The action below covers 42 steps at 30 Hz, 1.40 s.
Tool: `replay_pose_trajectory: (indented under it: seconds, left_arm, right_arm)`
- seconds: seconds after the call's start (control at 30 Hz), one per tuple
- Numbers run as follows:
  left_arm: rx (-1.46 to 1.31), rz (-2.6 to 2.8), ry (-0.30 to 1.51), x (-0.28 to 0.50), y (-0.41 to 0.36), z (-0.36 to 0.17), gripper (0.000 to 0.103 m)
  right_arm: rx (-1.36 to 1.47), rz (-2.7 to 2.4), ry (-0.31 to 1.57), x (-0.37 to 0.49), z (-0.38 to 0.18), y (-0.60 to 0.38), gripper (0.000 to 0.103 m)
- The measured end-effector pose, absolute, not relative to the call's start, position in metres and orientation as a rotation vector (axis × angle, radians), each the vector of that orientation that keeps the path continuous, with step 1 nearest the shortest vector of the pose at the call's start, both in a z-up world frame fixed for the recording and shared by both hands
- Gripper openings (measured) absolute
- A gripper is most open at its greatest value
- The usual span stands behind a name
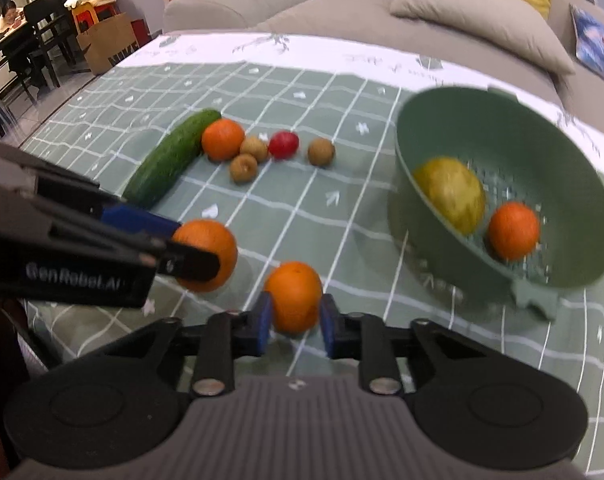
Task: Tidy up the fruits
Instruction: 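Grasp an orange with the left tool while the right tool grasps another orange, then carry both oranges over the green colander and open both tools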
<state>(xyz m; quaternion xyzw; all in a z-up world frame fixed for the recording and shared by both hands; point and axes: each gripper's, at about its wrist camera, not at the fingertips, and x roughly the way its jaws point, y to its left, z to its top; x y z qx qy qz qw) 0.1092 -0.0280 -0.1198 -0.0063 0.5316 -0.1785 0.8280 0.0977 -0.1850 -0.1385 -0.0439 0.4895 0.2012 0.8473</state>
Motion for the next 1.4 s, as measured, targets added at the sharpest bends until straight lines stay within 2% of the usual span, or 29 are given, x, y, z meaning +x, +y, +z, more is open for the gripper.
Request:
replay_pose_trajectory:
  seconds: [0.1,0.43,0.8,1.1,1.4]
  left_arm:
    - [-0.028,-0.363,1.138,0.104,-0.025,-0.126,0.039]
    - [-0.207,-0.355,1.206,0.109,-0.004,-0.141,0.046]
    - [-0.226,-0.361,1.173,0.106,-0.002,-0.137,0.043]
    - [-0.275,-0.380,1.119,0.115,-0.004,-0.098,0.043]
    - [-0.329,-0.467,1.111,0.154,-0.049,-0.062,0.043]
  right_arm:
    - [-0.072,0.432,1.039,0.096,-0.145,-0.187,0.033]
    - [-0.098,0.504,0.977,0.099,-0.156,-0.173,0.039]
    - [-0.074,0.487,0.975,0.105,-0.159,-0.176,0.037]
    - [-0.077,0.476,0.944,0.098,-0.114,-0.196,0.037]
    - [-0.154,0.457,0.928,0.119,-0.063,-0.247,0.037]
